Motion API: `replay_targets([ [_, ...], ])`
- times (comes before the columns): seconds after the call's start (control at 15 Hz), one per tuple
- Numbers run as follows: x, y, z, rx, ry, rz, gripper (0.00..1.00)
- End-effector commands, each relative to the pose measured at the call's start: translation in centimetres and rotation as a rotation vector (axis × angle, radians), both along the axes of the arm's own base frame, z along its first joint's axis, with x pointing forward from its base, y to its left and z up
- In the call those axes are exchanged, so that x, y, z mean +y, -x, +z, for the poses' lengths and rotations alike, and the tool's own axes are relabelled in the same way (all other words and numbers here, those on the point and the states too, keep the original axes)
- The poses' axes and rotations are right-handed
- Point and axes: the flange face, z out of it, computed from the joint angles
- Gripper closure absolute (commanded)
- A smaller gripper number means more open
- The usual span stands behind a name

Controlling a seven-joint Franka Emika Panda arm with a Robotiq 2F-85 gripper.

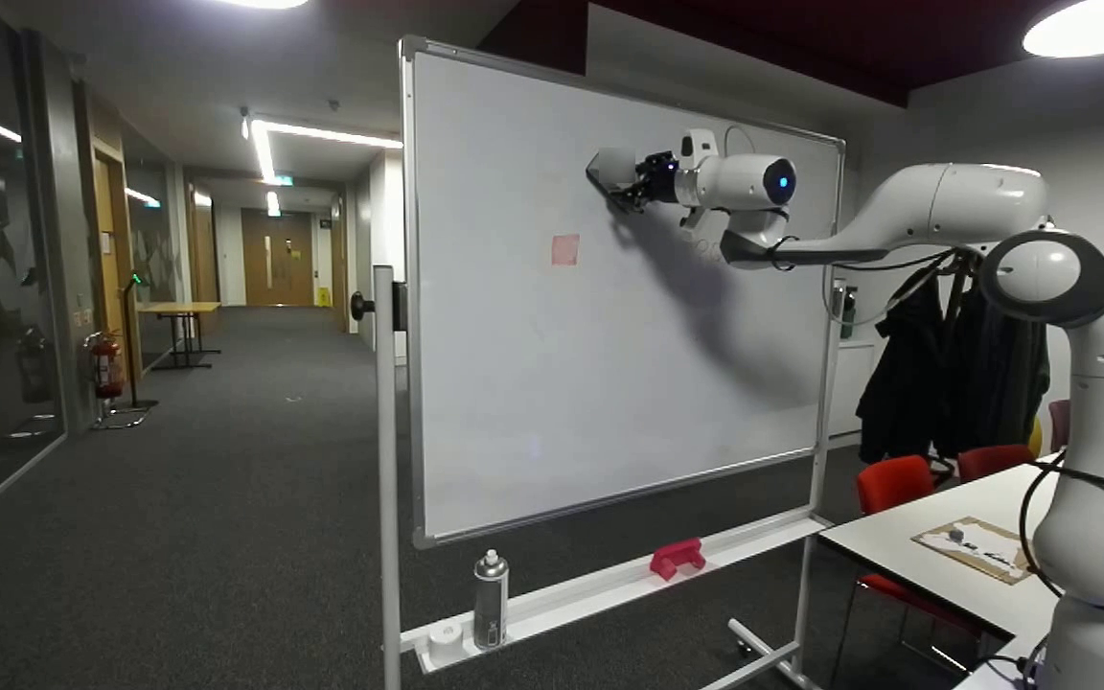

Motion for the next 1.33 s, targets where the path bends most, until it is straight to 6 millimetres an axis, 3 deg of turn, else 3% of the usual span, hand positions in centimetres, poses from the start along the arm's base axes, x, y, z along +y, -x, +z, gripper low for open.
replay_targets([
  [0.0, 1.3, 0.0, -2.9, 0.029, 0.098, 0.020, 0.66],
  [0.2, 2.1, -0.1, -4.7, 0.048, 0.144, 0.035, 0.66],
  [0.47, 2.4, 0.1, -5.0, 0.051, 0.148, 0.054, 0.66],
  [0.93, 1.1, 0.9, -2.2, 0.014, 0.090, 0.054, 0.66],
  [1.27, -1.6, 2.0, 1.2, -0.032, 0.019, 0.040, 0.66],
])
